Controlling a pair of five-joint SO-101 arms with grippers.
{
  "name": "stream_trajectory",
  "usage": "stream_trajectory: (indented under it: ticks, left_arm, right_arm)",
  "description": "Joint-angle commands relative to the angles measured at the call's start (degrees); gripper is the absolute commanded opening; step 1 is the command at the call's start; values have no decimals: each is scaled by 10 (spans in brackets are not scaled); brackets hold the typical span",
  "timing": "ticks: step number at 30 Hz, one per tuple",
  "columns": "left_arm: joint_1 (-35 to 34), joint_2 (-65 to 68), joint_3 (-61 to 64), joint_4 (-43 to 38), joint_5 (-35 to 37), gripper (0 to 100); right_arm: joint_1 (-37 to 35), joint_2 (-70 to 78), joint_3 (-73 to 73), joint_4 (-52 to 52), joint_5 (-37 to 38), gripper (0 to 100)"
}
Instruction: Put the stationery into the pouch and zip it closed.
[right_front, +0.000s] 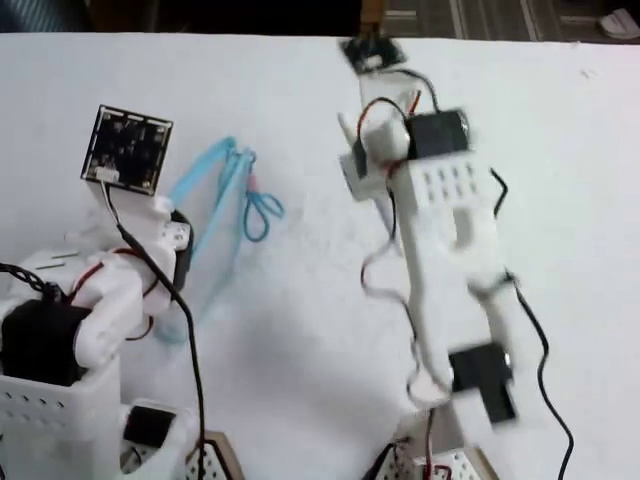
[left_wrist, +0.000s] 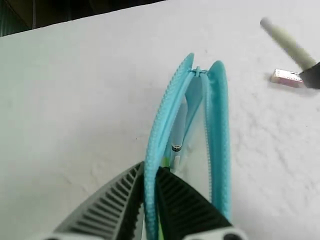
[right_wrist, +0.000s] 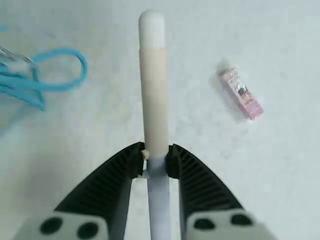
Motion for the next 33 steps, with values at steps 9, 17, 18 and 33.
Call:
stream_trajectory:
  ticks: [9, 17, 18, 33]
  left_arm:
    - [-1, -3, -4, -15, 5, 22]
    - [-1, -3, -4, -13, 5, 22]
    - [-2, -3, -4, -14, 5, 22]
    - [-3, -7, 40, -28, 6, 22]
  right_arm:
    - [-204, -218, -70, -245, -350, 17]
    - [-221, -191, 25, -429, -367, 17]
    - [-222, -191, 53, -447, -367, 17]
    - [-225, -218, 293, -556, -364, 17]
